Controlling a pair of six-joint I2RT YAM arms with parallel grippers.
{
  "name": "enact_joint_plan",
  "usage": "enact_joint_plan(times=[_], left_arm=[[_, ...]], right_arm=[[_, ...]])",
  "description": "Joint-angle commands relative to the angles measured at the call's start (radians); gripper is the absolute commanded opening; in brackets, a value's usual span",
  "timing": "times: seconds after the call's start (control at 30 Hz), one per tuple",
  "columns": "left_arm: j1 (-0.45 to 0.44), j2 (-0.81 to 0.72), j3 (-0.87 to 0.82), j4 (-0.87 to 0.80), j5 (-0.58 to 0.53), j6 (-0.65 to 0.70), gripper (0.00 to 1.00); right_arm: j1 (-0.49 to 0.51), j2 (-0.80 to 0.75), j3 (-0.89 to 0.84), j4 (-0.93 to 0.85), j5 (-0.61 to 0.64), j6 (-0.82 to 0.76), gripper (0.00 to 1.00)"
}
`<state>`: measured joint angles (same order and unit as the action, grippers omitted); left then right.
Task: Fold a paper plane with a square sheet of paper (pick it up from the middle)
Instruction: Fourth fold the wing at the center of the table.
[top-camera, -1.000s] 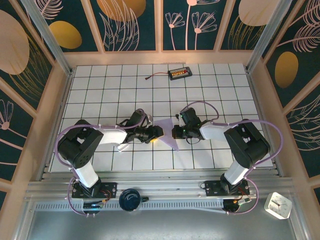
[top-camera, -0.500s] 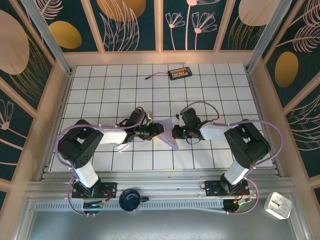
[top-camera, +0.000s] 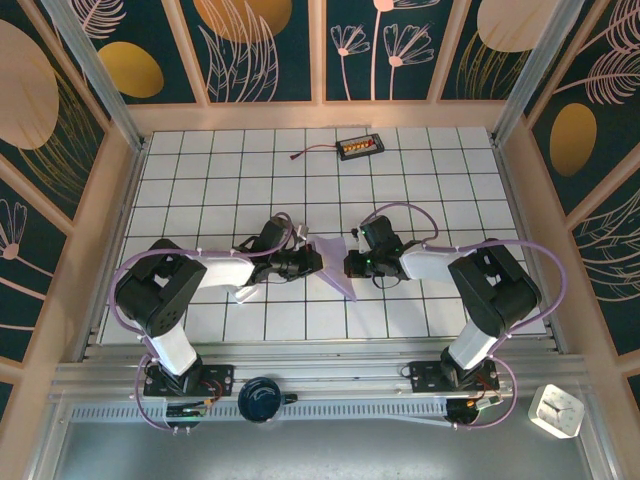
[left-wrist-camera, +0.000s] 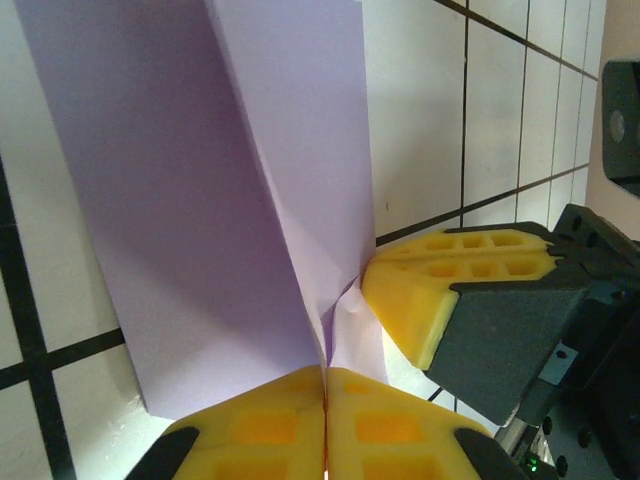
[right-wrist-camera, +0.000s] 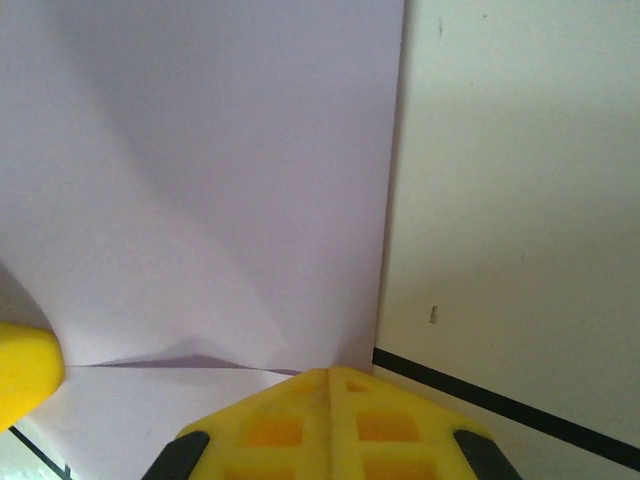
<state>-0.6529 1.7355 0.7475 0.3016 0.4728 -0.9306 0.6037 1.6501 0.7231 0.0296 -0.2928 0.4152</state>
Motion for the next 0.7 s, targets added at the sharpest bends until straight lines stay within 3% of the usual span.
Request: enact_joint_plan(times=[0.0,0.17,0.37,0.67], left_arm=[[0.004,0.003,0.008,-0.014,-0.021,-0.008,0.01],[0.002,-0.051,-0.034,-0.011,-0.019,-0.097,0.0],[-0.014,-0.109,-0.052,-0.075,-0.033,-0.178,0.0],[-0.015,-0.144,-0.067,-0.09,-0.005,-0.272,0.0]], right_arm=[[0.0,-0.002,0.012,-0.076,0.02,-0.053,0.03],[0.043,-0.126,0.015,-0.106,0.105,-0.103,0.17],[0.214,-0.253,-0.033,-0.081,0.301,-0.079,0.31],[0.4,-0.201,-0.059,-0.012,0.535,-0.008,0.39]])
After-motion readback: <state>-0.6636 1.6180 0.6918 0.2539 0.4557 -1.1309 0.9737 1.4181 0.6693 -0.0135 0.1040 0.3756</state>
